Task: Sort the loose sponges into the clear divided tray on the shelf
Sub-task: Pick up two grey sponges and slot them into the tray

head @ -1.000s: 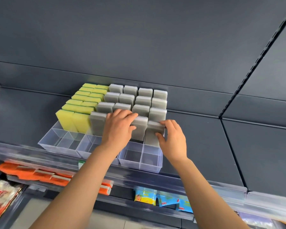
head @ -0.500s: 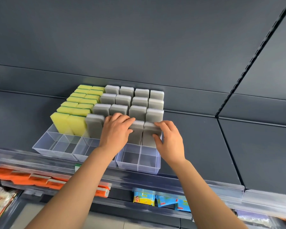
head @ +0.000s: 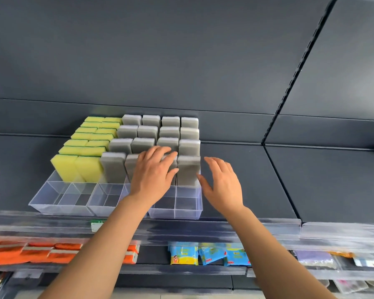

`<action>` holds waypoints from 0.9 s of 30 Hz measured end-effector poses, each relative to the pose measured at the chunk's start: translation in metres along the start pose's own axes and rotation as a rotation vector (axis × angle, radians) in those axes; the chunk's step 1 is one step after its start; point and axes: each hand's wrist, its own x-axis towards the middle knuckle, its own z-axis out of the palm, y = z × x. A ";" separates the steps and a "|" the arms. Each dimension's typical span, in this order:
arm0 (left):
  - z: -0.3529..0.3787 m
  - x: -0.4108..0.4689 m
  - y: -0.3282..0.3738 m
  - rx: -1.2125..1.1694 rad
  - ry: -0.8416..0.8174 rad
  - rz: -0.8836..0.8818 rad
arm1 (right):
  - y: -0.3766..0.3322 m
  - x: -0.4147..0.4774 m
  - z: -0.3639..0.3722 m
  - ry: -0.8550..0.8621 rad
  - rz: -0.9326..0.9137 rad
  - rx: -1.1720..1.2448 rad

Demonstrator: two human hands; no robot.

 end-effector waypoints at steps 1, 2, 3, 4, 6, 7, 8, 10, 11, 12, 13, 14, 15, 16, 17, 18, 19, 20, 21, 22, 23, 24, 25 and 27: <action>0.000 0.002 0.006 -0.015 -0.002 0.026 | 0.004 -0.003 -0.004 -0.008 0.009 -0.032; 0.001 0.003 0.012 -0.036 -0.009 0.046 | 0.007 -0.005 -0.008 -0.021 0.020 -0.065; 0.002 0.004 0.017 -0.061 -0.016 0.064 | 0.011 -0.007 -0.010 -0.034 0.034 -0.104; 0.004 0.006 0.026 -0.096 -0.031 0.096 | 0.018 -0.013 -0.015 -0.043 0.066 -0.153; 0.008 0.008 0.038 -0.132 -0.056 0.117 | 0.026 -0.018 -0.022 -0.082 0.082 -0.219; 0.011 0.009 0.042 -0.139 -0.065 0.124 | 0.029 -0.020 -0.025 -0.098 0.086 -0.245; 0.015 0.010 0.051 -0.139 -0.074 0.156 | 0.036 -0.026 -0.031 -0.098 0.107 -0.272; 0.021 0.015 0.070 -0.116 -0.104 0.227 | 0.052 -0.037 -0.044 -0.082 0.157 -0.317; 0.025 0.018 0.081 -0.100 -0.118 0.255 | 0.061 -0.043 -0.051 -0.075 0.181 -0.336; 0.029 0.021 0.090 -0.086 -0.128 0.277 | 0.070 -0.048 -0.058 -0.073 0.205 -0.351; 0.034 0.025 0.101 -0.077 -0.138 0.301 | 0.081 -0.054 -0.065 -0.072 0.233 -0.367; 0.039 0.028 0.110 -0.071 -0.156 0.317 | 0.090 -0.059 -0.072 -0.073 0.260 -0.380; 0.045 0.031 0.121 -0.063 -0.177 0.331 | 0.100 -0.065 -0.079 -0.071 0.287 -0.390; 0.051 0.034 0.132 -0.057 -0.192 0.344 | 0.111 -0.071 -0.086 -0.070 0.311 -0.397; 0.056 0.037 0.142 -0.052 -0.198 0.357 | 0.120 -0.076 -0.092 -0.068 0.332 -0.401; 0.061 0.040 0.155 -0.055 -0.204 0.375 | 0.132 -0.082 -0.100 -0.061 0.354 -0.408; 0.067 0.043 0.168 -0.061 -0.211 0.390 | 0.143 -0.088 -0.107 -0.056 0.375 -0.413; 0.071 0.047 0.183 -0.063 -0.221 0.408 | 0.155 -0.094 -0.115 -0.052 0.396 -0.414; 0.075 0.050 0.199 -0.062 -0.234 0.423 | 0.167 -0.099 -0.123 -0.054 0.418 -0.411; 0.078 0.053 0.212 -0.060 -0.242 0.434 | 0.177 -0.104 -0.130 -0.057 0.435 -0.409; 0.082 0.057 0.230 -0.067 -0.248 0.446 | 0.190 -0.109 -0.138 -0.055 0.450 -0.410; 0.086 0.060 0.246 -0.078 -0.251 0.453 | 0.203 -0.114 -0.146 -0.051 0.462 -0.415; 0.092 0.063 0.263 -0.085 -0.255 0.460 | 0.216 -0.120 -0.154 -0.048 0.475 -0.422; 0.102 0.068 0.294 -0.095 -0.261 0.475 | 0.241 -0.130 -0.169 -0.043 0.495 -0.435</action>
